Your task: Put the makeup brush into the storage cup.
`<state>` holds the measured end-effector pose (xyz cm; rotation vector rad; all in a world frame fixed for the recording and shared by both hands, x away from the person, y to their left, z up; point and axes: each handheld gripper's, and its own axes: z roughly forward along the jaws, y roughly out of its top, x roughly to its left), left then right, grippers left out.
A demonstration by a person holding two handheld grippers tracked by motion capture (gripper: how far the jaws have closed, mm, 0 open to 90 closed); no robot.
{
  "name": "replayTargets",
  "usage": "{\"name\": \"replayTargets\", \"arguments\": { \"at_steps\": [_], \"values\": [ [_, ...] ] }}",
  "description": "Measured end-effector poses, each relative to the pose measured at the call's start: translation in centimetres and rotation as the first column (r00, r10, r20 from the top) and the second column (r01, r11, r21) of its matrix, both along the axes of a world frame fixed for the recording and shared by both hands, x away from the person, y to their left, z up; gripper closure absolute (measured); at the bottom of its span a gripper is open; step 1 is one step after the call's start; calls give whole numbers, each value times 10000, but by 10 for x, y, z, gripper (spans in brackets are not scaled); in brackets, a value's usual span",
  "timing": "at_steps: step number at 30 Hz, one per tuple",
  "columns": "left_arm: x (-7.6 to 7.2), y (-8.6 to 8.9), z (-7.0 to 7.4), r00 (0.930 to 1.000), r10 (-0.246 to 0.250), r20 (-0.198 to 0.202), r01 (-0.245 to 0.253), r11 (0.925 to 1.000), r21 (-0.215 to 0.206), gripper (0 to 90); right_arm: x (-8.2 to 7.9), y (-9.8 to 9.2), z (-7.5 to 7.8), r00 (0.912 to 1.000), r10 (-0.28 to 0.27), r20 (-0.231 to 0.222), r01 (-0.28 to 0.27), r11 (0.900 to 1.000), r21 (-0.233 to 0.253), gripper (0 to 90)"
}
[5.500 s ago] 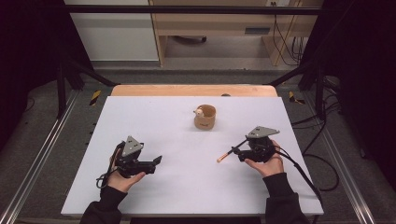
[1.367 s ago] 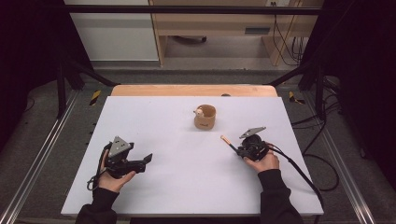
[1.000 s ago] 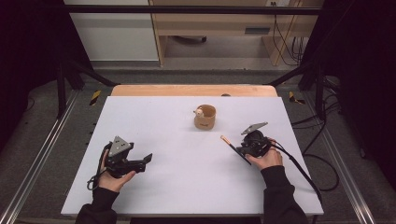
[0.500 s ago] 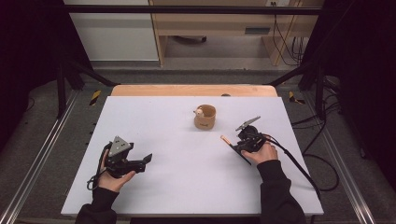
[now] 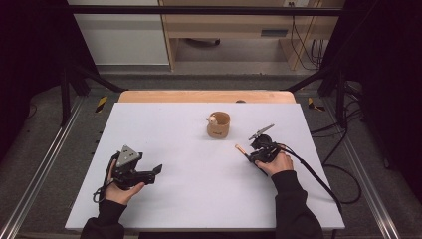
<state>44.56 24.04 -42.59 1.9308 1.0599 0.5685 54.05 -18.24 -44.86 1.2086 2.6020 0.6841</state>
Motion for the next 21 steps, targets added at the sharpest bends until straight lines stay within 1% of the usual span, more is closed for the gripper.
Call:
{"name": "replayTargets", "arguments": {
  "at_steps": [4,6,7,10,18,21],
  "values": [
    [0,0,0,10000,13,-11,-13,10000,-4,150,1,0,-1,10000,-21,-34,20,9999,-123,761],
    [0,0,-1,10000,5,-25,-5,10000,10,150,1,1,-2,9999,-128,-99,128,9999,-84,769],
    [0,0,-1,10000,6,-22,-6,10000,8,150,2,1,-2,9999,-18,-127,16,9999,-139,772],
    [0,0,-1,10000,18,-19,-18,10000,2,150,2,1,-3,10000,0,-90,-2,9998,-184,777],
    [0,0,-1,10000,12,-30,-12,10000,16,151,4,1,-5,9996,-97,-281,91,9997,-213,792],
    [0,0,-1,10000,11,-32,-11,10000,18,151,4,2,-5,9989,-122,-457,109,9995,-290,796]
  ]
}}
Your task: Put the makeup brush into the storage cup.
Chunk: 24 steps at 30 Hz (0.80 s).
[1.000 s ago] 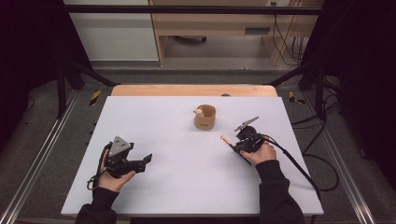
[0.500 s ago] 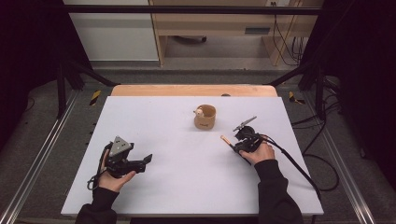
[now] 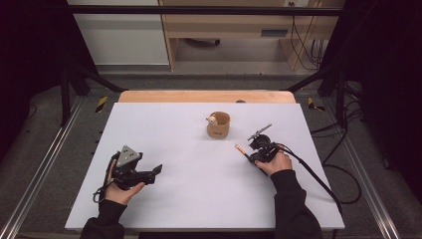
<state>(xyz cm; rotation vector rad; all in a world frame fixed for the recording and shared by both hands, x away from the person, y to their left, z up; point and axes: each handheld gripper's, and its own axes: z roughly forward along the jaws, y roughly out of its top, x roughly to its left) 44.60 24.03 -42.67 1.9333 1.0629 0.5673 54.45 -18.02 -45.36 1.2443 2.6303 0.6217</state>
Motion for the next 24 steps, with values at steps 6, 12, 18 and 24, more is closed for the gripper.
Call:
{"name": "replayTargets", "arguments": {
  "at_steps": [6,12,18,24],
  "values": [
    [0,0,0,10000,-9,-12,9,10000,7,151,1,-1,0,10000,71,-59,-71,10000,-68,805],
    [0,0,0,10000,-15,-16,15,10000,9,151,1,-1,0,9999,67,-81,-68,9999,-88,828],
    [0,-1,-1,10000,-22,-33,22,10000,44,151,-1,0,1,9998,-108,-166,108,9999,-4,832],
    [0,0,-1,10000,-10,-29,10,10000,8,151,0,-1,1,9999,-104,10,104,9999,46,834]
  ]
}}
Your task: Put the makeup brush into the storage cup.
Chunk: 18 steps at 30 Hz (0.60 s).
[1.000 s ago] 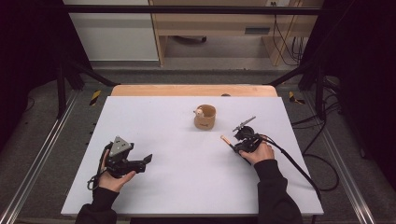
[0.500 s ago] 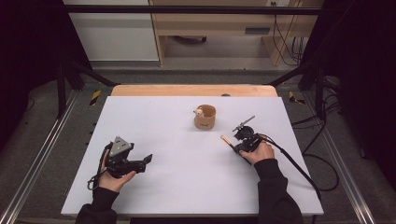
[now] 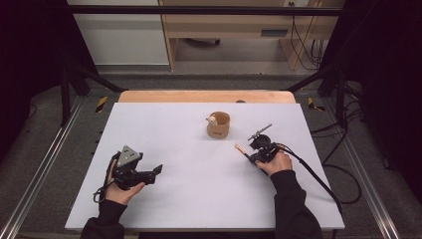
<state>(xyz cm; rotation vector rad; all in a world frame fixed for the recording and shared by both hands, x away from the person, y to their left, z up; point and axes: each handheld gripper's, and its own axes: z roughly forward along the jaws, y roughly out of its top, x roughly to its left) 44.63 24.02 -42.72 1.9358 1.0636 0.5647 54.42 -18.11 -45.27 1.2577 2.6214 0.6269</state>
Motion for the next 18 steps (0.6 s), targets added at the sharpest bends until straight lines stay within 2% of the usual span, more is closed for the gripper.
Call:
{"name": "replayTargets", "arguments": {
  "at_steps": [4,9,12,16,18],
  "values": [
    [0,0,0,10000,3,6,-3,10000,3,151,-3,-1,5,9998,-44,187,38,9995,329,835],
    [0,0,0,10000,28,7,-28,10000,-13,152,-10,-4,15,9973,-88,732,28,9968,804,835],
    [0,0,0,10000,18,13,-18,10000,-9,152,-15,-6,21,9959,-160,890,60,9938,1109,835],
    [0,0,1,10000,21,21,-21,10000,-10,152,-20,-9,29,9922,-202,1232,9,9880,1545,836],
    [0,0,1,10000,34,33,-34,10000,-23,152,-22,-11,32,9874,-126,1577,-149,9849,1723,836]
  ]
}}
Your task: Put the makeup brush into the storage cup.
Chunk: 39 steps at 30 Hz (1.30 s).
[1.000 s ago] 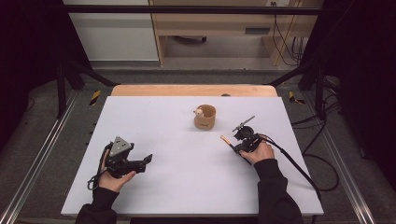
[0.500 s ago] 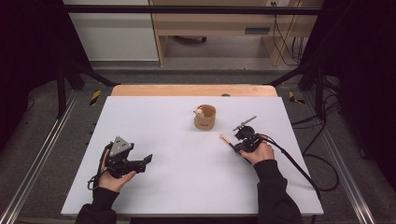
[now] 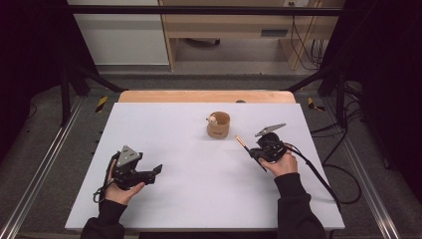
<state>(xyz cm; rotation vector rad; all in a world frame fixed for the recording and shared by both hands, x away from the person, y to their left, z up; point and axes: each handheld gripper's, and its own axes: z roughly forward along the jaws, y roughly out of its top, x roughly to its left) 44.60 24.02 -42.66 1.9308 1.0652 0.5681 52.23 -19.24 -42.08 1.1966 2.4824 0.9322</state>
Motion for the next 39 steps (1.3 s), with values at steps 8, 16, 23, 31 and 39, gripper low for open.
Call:
{"name": "replayTargets", "arguments": {
  "at_steps": [8,16,23,31,39],
  "values": [
    [0,0,0,10000,13,1,-13,10000,-12,152,-10,-6,13,9956,-199,917,119,9961,870,835],
    [1,1,0,10000,54,-26,-54,10000,-53,152,-18,-11,25,9787,-770,1904,419,9825,1818,835],
    [1,2,0,10000,81,-48,-82,9999,-65,152,-19,-11,31,9701,-1004,2211,527,9758,2120,836],
    [2,3,0,9999,120,-34,-121,9999,-118,151,-16,0,47,9563,-910,2779,281,9746,2224,835],
    [1,4,0,9999,151,-18,-151,9998,-148,151,-11,8,60,9421,-1203,3131,394,9667,2529,835]
  ]
}}
